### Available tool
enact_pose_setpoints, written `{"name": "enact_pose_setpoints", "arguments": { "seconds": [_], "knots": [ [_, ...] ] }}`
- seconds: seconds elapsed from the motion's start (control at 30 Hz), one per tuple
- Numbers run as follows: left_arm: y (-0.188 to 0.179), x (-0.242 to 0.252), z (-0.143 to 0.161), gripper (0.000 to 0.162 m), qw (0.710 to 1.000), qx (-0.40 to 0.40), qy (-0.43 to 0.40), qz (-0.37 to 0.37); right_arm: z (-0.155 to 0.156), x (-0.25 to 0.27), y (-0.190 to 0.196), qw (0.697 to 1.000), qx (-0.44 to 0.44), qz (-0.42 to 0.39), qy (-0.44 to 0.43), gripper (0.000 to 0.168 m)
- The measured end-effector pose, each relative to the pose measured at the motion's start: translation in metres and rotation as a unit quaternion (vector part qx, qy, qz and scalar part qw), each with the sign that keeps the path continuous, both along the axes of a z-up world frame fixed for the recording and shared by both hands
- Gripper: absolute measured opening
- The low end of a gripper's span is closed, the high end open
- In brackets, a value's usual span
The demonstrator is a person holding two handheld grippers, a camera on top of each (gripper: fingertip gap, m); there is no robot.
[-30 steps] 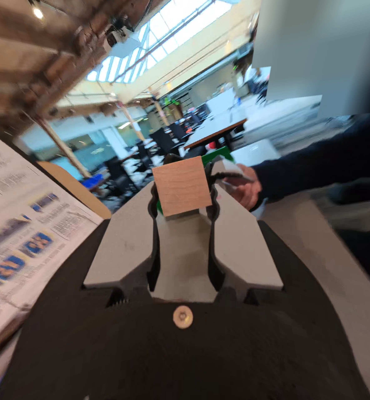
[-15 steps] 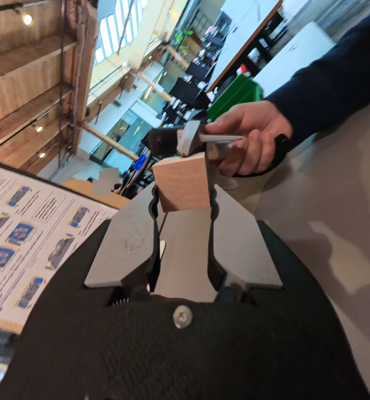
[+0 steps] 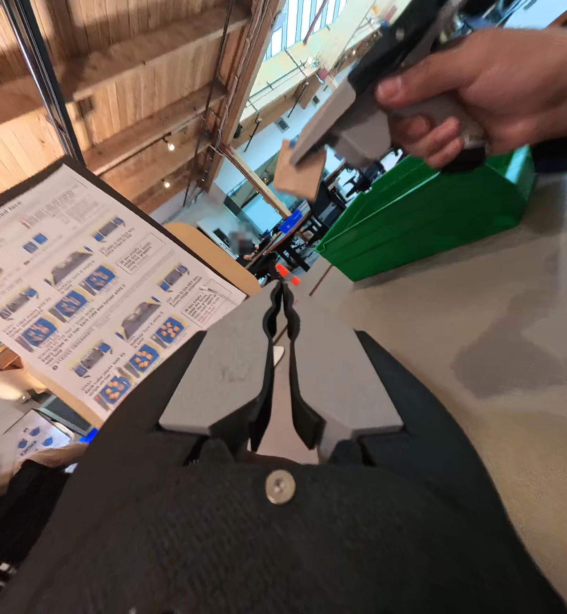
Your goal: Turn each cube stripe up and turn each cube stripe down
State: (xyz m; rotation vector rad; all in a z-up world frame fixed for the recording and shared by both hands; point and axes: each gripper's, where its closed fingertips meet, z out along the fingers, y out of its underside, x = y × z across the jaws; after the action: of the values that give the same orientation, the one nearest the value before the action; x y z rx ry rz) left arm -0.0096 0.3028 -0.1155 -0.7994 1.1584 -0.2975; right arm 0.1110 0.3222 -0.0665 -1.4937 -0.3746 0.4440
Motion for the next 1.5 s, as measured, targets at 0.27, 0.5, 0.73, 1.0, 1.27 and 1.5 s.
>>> {"name": "enact_pose_setpoints", "arguments": {
  "seconds": [0.27, 0.5, 0.73, 1.0, 1.27, 1.5],
  "knots": [
    [0.009, 0.013, -0.035, 0.0, 0.996, 0.021, 0.075, 0.046, -0.087, 0.198, -0.002, 0.911, -0.268, -0.27, -0.16, 0.041],
    [0.021, 0.017, -0.051, 0.0, 0.993, 0.004, 0.1, 0.065, -0.193, 0.242, 0.019, 0.806, -0.458, -0.301, -0.226, 0.042],
    [0.03, 0.016, -0.054, 0.0, 0.992, -0.075, 0.085, 0.059, -0.077, 0.184, 0.038, 0.892, -0.257, -0.307, -0.208, 0.049],
    [0.034, 0.016, -0.054, 0.0, 0.991, -0.077, 0.079, 0.077, -0.054, -0.014, 0.057, 0.97, -0.124, -0.097, -0.184, 0.036],
    [0.031, 0.013, -0.05, 0.0, 0.988, -0.127, 0.063, 0.062, -0.142, -0.036, 0.084, 0.94, -0.102, -0.108, -0.307, 0.026],
    [0.023, -0.034, 0.042, 0.0, 0.969, -0.228, -0.092, -0.004, -0.153, -0.041, 0.077, 0.948, -0.148, -0.075, -0.272, 0.02]
  ]
}}
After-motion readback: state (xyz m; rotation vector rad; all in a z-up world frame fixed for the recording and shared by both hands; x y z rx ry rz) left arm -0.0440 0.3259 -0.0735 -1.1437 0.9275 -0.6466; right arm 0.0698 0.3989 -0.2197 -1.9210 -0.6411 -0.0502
